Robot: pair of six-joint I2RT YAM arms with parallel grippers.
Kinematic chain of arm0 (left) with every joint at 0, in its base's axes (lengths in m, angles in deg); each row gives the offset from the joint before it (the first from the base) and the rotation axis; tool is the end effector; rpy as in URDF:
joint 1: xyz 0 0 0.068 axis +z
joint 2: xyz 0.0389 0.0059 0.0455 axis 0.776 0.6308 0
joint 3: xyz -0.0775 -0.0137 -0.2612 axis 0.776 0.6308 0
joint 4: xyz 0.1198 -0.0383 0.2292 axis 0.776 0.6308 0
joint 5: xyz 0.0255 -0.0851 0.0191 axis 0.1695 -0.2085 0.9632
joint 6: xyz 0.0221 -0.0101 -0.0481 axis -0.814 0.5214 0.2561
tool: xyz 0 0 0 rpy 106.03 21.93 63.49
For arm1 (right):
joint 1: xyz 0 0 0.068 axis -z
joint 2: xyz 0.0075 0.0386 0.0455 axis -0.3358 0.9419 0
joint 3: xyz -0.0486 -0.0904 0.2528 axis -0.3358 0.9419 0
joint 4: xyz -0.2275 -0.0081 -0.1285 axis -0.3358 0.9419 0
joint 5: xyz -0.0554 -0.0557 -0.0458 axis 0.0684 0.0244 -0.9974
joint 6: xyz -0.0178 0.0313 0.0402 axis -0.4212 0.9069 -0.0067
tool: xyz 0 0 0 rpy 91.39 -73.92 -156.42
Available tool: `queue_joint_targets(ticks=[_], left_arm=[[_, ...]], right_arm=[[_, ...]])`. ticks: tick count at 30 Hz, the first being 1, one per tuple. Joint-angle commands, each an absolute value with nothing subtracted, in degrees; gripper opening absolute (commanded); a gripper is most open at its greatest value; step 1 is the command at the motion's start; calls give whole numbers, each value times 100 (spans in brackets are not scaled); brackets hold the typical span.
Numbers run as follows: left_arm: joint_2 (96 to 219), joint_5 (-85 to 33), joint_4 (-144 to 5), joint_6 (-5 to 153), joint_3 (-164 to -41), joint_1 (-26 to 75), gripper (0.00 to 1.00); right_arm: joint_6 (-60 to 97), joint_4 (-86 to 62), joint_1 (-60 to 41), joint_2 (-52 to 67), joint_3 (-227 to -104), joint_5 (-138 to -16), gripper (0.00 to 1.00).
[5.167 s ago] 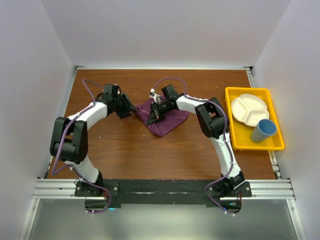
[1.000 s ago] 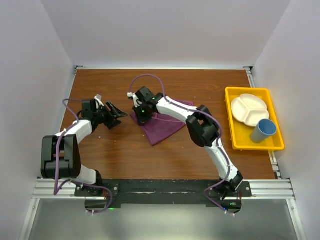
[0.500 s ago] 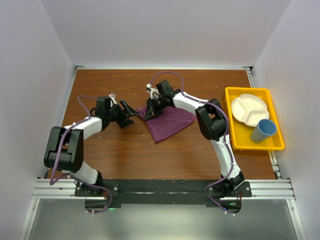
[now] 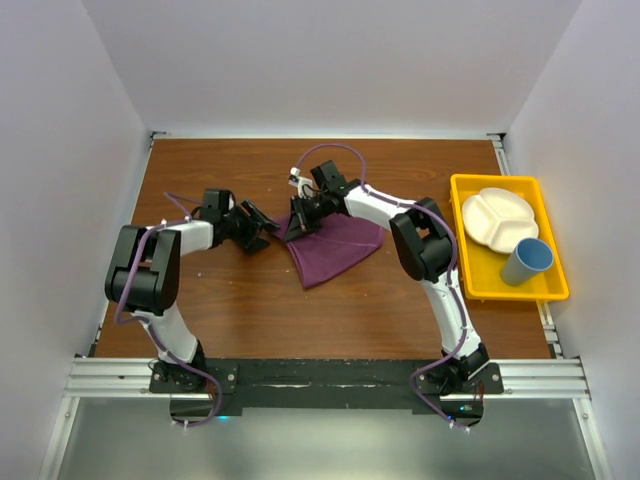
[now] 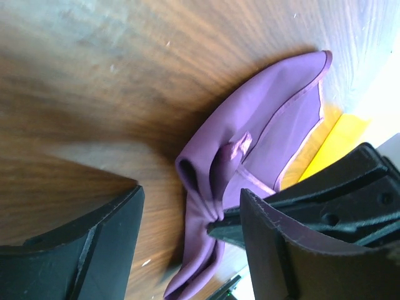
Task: Fold the napkin, place the utensils inside, and roll it up
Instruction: Roll the napkin with the utensil
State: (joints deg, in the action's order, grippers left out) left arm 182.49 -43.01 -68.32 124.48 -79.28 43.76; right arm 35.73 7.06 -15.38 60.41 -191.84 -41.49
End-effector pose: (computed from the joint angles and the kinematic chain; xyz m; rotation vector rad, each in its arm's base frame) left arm 0.3316 -0.0568 0.1361 -1.0242 2.4335 -1.0248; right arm 0.3993 0.3093 0.1486 -0.6118 2.5521 1.3428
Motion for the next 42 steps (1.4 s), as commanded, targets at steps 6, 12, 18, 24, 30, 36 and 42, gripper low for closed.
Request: queue_joint_targets(ticks=[6, 12, 18, 24, 30, 36, 42], left_arm=[[18521, -3530, -6313, 11739, -8423, 4491, 53], [18249, -3195, -5892, 11158, -8362, 4737, 33], [17792, -3081, -5584, 10727, -8282, 4834, 22], [17685, -2984, -5355, 10498, -8458, 4834, 21], [17817, -3089, -5205, 10445, -8722, 4834, 24], [17659, -3204, -5240, 10454, -8792, 4817, 50], [17370, -3353, -5267, 10322, -8749, 4773, 56]], right_arm=[[3250, 864, -1729, 6009, -19255, -3899, 0], [3276, 768, -1913, 5983, -19114, -3803, 0], [3654, 452, -2019, 5939, -19000, -3636, 0], [4137, 38, -1896, 5904, -18754, -3214, 0], [4137, 276, -1642, 6045, -18842, -2959, 0], [4314, 188, -1378, 6176, -18815, -2722, 0], [4296, 161, -1272, 6326, -18798, -2669, 0]])
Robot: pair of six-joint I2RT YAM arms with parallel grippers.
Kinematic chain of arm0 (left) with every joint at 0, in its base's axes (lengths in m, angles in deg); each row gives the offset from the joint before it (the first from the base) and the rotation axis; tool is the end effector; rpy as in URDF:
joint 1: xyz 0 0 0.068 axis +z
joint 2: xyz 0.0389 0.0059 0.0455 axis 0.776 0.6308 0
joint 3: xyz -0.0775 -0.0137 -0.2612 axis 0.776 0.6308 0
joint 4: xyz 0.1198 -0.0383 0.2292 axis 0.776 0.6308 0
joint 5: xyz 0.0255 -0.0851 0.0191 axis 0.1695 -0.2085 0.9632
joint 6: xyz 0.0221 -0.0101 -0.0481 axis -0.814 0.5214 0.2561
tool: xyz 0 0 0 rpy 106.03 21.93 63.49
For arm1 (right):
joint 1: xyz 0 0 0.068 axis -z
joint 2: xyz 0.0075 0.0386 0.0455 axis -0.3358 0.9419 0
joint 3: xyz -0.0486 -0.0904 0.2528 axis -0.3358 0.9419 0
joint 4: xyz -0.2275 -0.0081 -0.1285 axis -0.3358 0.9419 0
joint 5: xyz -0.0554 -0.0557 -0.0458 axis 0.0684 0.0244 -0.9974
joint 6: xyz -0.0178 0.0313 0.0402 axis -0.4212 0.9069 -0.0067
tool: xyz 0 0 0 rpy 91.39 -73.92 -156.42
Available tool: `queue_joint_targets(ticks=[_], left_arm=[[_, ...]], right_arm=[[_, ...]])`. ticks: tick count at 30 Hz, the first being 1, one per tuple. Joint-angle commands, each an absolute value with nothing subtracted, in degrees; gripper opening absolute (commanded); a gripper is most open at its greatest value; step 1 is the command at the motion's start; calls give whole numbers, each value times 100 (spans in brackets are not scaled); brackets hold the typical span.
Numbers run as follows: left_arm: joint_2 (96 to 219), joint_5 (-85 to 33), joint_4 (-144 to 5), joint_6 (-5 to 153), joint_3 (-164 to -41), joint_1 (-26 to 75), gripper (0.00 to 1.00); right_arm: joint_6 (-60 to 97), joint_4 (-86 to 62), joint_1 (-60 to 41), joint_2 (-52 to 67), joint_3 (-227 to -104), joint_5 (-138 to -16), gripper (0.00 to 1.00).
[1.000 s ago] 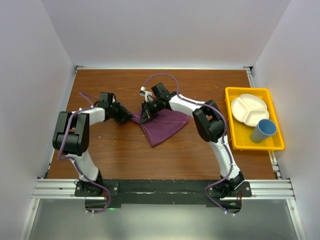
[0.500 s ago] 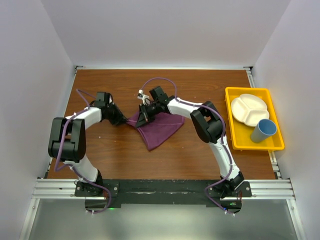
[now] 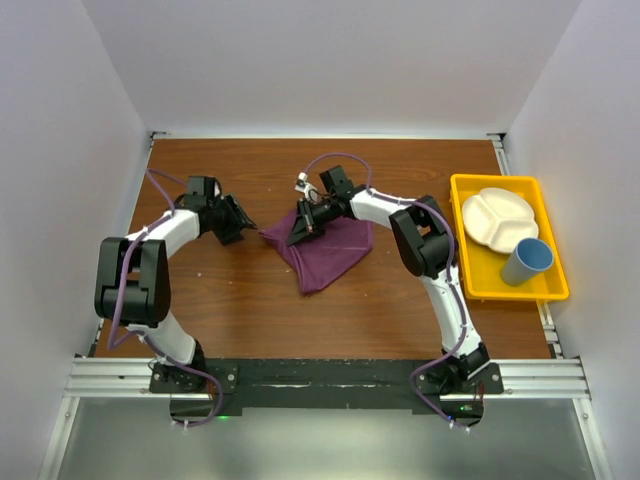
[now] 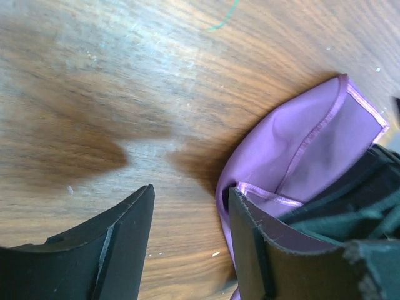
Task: Fold the napkin, place the utensils inside, and roll it up
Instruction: Roll the napkin with the utensil
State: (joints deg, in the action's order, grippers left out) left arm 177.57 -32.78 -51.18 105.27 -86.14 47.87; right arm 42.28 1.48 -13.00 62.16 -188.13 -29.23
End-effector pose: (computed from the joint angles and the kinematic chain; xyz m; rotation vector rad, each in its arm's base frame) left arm 0.3335 -0.0269 0.1755 -0.7917 2.5019 -0.6352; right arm 0.4039 0.2933 0.1251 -0.5289 2.5804 1.6358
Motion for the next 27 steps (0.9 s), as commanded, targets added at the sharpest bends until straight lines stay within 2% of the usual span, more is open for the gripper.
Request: queue_joint_targets(ticks=[1, 8, 15, 27], left_arm=[[17317, -3379, -5293, 10305, -8731, 4755, 56], [17105, -3906, -5785, 10445, -8388, 4597, 50], [17421, -4478, -6470, 10761, -8107, 4281, 33], [17940, -4944, -7682, 11306, -7931, 4035, 17]], right_arm=[[4296, 161, -1263, 6343, -18780, -2660, 0], [4190, 205, -1167, 6449, -18675, -2739, 0], [4120, 267, -1061, 6440, -18578, -2914, 0], [4068, 838, -991, 6607, -18850, -3556, 0]])
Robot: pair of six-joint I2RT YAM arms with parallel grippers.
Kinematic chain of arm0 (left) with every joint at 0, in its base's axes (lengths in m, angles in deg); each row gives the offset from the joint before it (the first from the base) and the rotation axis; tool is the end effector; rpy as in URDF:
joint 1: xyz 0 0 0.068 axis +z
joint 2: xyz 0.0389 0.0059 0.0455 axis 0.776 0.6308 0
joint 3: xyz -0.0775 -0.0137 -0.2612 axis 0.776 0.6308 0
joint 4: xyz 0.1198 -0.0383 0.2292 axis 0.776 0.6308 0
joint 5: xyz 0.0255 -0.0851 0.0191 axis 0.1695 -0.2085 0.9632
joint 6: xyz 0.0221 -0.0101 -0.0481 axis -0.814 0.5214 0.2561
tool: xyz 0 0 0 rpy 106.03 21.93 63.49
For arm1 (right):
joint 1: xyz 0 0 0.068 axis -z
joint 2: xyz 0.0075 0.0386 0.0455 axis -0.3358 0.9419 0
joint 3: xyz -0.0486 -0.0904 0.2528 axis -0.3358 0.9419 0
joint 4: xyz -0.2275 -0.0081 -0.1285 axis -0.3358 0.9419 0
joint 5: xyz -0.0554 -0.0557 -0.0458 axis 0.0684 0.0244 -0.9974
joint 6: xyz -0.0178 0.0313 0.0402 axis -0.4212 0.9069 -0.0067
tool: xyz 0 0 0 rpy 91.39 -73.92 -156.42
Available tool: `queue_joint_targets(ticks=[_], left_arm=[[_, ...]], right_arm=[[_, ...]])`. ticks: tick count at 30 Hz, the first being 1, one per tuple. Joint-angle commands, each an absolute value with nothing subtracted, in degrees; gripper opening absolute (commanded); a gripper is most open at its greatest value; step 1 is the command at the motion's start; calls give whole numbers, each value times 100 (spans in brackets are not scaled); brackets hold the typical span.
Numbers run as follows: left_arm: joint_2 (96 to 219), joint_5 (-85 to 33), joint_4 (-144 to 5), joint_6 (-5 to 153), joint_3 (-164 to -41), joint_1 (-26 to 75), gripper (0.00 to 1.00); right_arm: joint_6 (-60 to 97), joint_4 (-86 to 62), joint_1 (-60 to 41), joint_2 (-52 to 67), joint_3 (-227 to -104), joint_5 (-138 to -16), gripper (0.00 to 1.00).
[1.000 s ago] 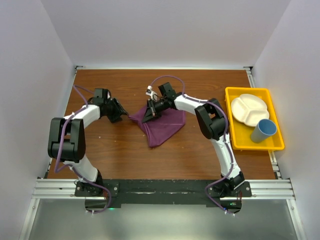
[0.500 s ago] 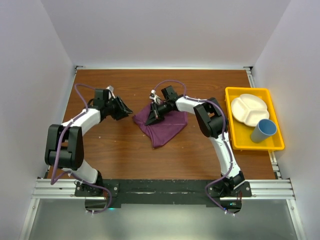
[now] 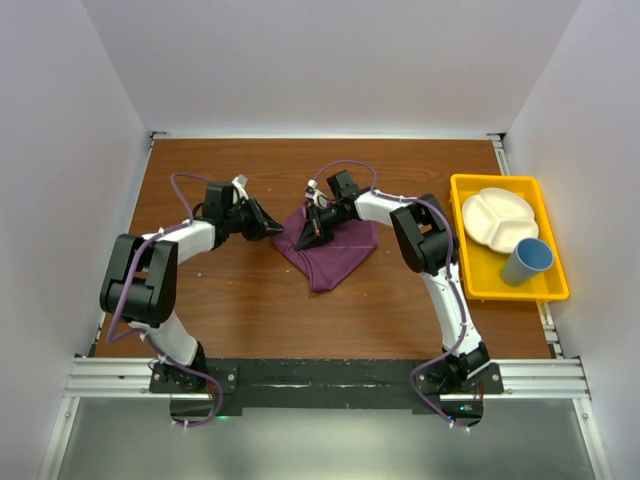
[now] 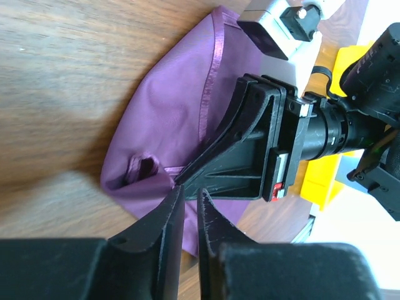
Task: Fold the napkin, place the utensils inside, and roll it up
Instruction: Roll the napkin with the utensil
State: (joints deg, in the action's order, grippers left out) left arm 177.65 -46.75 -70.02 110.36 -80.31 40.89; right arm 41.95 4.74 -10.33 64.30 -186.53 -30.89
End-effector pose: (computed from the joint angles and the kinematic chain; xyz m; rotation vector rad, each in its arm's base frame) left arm 0.3301 -0.0758 0.1708 -0.5325 2.4027 -1.0719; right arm 0.4095 0.2690 0.0957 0.3844 -2.6839 -1.5595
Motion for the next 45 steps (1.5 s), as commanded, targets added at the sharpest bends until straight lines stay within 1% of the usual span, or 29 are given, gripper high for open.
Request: queue_joint_targets(ticks=[1, 4, 12, 15, 19, 21, 23, 24, 26, 27, 29, 30, 33, 34, 36, 37, 40, 45], left_arm=[[17975, -4944, -7736, 11332, -7896, 4026, 16], [18125, -4997, -7991, 11438, -7843, 3999, 14], [18616, -4813, -8703, 11527, -7755, 3973, 13], [18915, -4629, -8677, 11254, -7852, 3973, 13], [19232, -4470, -8589, 10965, -7852, 3982, 11], [19329, -4373, -8598, 10894, -7782, 3982, 9], [19390, -4320, -8607, 10823, -7659, 3991, 8], [19408, -4337, -8624, 10806, -7624, 3999, 8], [19435, -4312, -8563, 10709, -7579, 3991, 6], [19435, -4276, -8537, 10683, -7545, 3991, 4], [19426, -4224, -8467, 10568, -7518, 3991, 3], [19426, -4206, -8457, 10551, -7474, 3999, 2], [19408, -4232, -8457, 10524, -7413, 3991, 2], [19408, -4232, -8457, 10524, -7404, 3991, 2], [19391, -4232, -8431, 10533, -7404, 3999, 2], [19391, -4232, -8422, 10533, -7421, 3999, 1], [19373, -4223, -8317, 10515, -7465, 3999, 1], [19373, -4232, -8203, 10515, -7526, 3991, 0]], right_arm=[[4076, 847, -973, 6616, -18850, -3556, 0], [4067, 899, -973, 6677, -18877, -3530, 0], [3962, 1137, -982, 6695, -19035, -3574, 0], [3866, 1320, -982, 6686, -19123, -3609, 0], [3725, 1550, -982, 6599, -19263, -3767, 0], [3742, 1550, -991, 6537, -19263, -3820, 2], [3742, 1541, -1000, 6467, -19272, -3890, 8], [3742, 1567, -1000, 6440, -19281, -3908, 14], [3681, 1629, -1000, 6362, -19307, -3969, 20], [3655, 1734, -1000, 6335, -19334, -3996, 26], [3479, 1944, -1000, 6291, -19517, -4057, 31], [3392, 2241, -1008, 6230, -19605, -4205, 38], [2979, 2822, -1035, 6028, -19913, -4644, 49], [2769, 2946, -1052, 5966, -19975, -4768, 56], [2566, 3323, -1105, 5826, -20072, -4997, 60], [2356, 3439, -1175, 5694, -20072, -5302, 63], [1986, 3764, -1368, 5370, -19888, -5979, 66], [1712, 3774, -1754, 4745, -19098, -6702, 73]])
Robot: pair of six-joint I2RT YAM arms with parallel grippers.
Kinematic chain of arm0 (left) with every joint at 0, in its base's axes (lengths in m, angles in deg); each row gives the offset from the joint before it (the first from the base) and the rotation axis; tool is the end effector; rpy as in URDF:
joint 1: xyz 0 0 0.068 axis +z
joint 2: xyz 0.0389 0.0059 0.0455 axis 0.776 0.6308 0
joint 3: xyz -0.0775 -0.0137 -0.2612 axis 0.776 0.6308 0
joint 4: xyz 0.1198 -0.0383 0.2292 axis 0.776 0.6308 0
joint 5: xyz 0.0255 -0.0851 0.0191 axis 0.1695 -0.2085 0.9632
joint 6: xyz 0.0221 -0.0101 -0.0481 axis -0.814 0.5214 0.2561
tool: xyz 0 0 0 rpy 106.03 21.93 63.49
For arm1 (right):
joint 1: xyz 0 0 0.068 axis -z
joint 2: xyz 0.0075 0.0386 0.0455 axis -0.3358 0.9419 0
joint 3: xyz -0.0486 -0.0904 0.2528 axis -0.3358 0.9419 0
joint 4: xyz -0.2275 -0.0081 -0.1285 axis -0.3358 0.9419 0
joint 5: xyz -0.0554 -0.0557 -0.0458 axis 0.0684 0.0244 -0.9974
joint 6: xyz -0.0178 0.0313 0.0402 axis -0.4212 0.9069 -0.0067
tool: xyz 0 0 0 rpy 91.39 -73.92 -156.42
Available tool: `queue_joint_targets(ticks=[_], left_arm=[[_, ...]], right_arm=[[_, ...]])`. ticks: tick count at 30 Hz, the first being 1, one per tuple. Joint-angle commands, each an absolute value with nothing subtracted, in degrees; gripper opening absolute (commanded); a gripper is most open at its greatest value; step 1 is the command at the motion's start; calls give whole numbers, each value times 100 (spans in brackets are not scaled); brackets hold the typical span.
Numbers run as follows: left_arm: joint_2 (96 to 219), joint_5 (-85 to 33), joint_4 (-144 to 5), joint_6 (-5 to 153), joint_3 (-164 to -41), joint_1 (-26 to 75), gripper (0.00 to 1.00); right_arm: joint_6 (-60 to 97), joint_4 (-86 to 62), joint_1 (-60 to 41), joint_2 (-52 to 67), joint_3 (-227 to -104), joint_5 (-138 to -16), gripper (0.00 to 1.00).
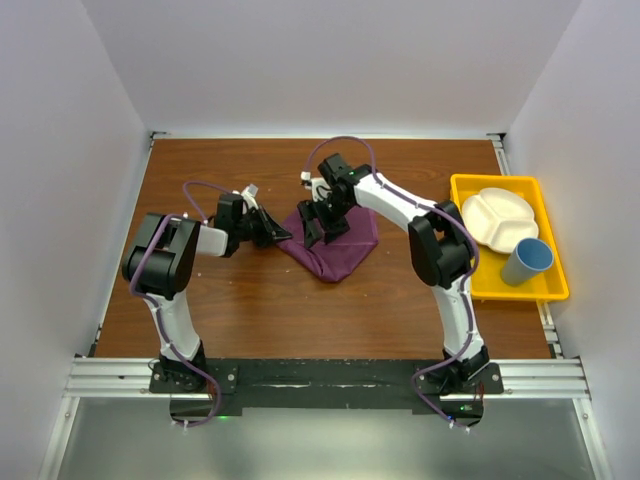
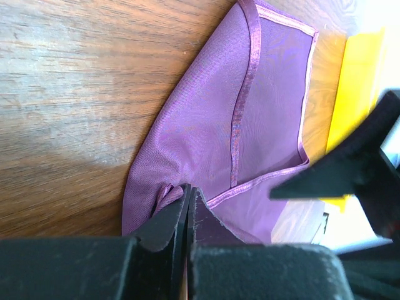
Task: Fold the napkin, place the utensils inside, and roll it up
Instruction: Roll the napkin with the utensil
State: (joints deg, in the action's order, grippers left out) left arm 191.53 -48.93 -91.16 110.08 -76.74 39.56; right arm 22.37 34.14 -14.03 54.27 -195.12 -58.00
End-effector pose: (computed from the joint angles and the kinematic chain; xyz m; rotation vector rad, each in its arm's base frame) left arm 0.3439 -0.0877 0.1041 -0.4409 2.3617 -1.1373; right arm 0.3807 0.2725 0.1867 -0.6991 2.7814 0.8281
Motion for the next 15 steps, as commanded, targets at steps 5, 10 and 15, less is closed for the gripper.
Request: queue_joint_targets(ticks=[5, 10, 15], left_arm=[[19373, -4206, -8115, 10480, -7527, 3991, 0], [19364, -4232, -8106, 10498, -7518, 3991, 0], [19356, -4206, -8053, 10489, -7527, 3991, 0]], right_arm=[[1668, 3712, -2089, 4349, -18640, -7159, 73], [1668, 3668, -2204, 4305, -18429, -7564, 70], [1624, 3738, -2186, 4322, -18341, -7713, 64]])
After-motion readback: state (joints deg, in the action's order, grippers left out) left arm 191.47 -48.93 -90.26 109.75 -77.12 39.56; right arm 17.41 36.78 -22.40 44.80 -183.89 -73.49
